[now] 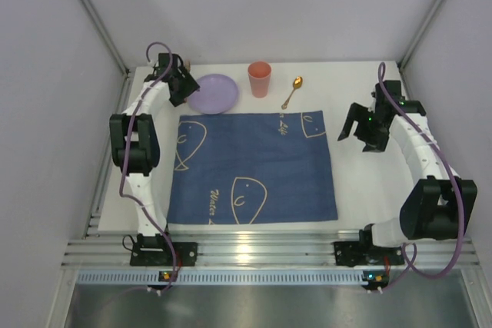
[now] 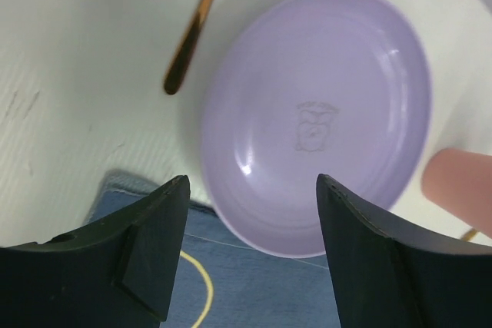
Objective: Set the dinner table for one person
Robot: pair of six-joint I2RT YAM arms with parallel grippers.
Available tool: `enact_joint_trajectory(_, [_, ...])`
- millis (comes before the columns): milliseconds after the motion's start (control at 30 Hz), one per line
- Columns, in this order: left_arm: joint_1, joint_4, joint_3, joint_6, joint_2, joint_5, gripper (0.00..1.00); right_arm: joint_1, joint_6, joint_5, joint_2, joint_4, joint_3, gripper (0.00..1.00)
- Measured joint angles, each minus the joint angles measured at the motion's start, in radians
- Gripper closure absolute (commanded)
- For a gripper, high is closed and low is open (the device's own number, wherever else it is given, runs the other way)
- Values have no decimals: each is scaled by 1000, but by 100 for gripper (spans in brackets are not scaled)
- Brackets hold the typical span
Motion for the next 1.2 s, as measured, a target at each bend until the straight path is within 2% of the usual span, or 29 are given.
enact_joint_trajectory(233, [18,1,-77,13,3,2,30,0,-2,3,0,0,-6,13])
enact_joint_trajectory(400, [18,36,-72,14,21,44,34,0,-4,8,5,0,-8,13])
enact_joint_trajectory(567, [17,46,-21,14,111,69,39,0,-4,12,12,-1,-26,13])
enact_joint_trajectory(633, [18,49,-4,8,139,79,48,0,-4,14,16,-1,-30,13])
enact_joint_trajectory(667, [18,52,6,5,142,78,55,0,-5,17,18,-2,-31,13])
enact_joint_trajectory(700, [18,53,16,4,145,80,73,0,-5,18,19,-1,-31,13])
enact_joint_trajectory(800, [19,59,26,-4,168,99,100,0,-5,22,20,-1,-31,13])
enact_joint_trajectory(1200, [18,69,119,-2,193,256,100,0,-24,5,27,0,-31,13])
